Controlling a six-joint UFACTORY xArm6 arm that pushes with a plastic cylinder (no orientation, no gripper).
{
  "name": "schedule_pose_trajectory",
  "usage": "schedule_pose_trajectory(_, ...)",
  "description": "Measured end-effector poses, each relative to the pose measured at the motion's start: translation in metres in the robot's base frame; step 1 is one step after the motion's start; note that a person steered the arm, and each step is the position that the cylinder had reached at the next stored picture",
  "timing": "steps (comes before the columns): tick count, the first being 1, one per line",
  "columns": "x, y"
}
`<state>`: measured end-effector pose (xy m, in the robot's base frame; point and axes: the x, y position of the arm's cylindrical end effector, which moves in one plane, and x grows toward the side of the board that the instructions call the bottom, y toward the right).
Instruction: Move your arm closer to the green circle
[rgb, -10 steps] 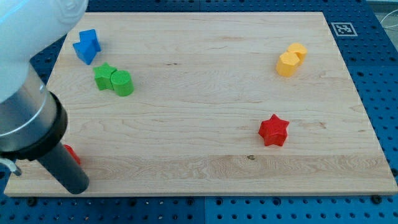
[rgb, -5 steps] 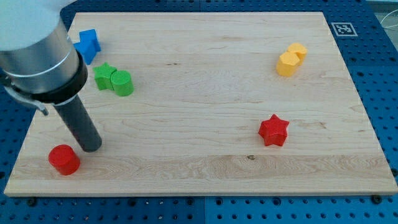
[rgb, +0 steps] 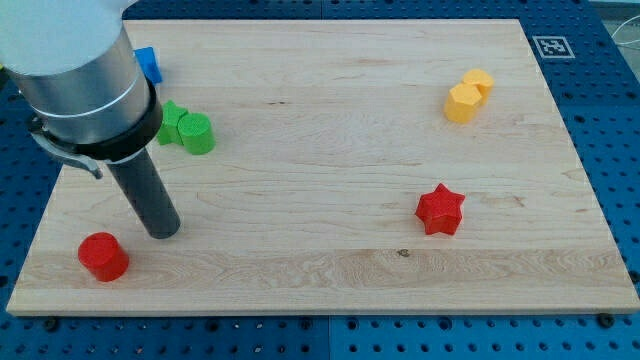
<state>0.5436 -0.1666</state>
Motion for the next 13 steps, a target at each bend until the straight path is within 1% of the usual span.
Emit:
schedule_pose_trajectory(4, 0.032, 0.000)
schedule_pose_trajectory(7, 0.034, -0.001)
schedule_pose_trajectory(8, 0.016, -0.001)
schedule_pose_trajectory(10, -0.045, -0.001)
schedule_pose_trajectory(11, -0.068, -0.002)
schedule_pose_trajectory(12, -0.079, -0.025)
schedule_pose_trajectory(13, -0.080, -0.051)
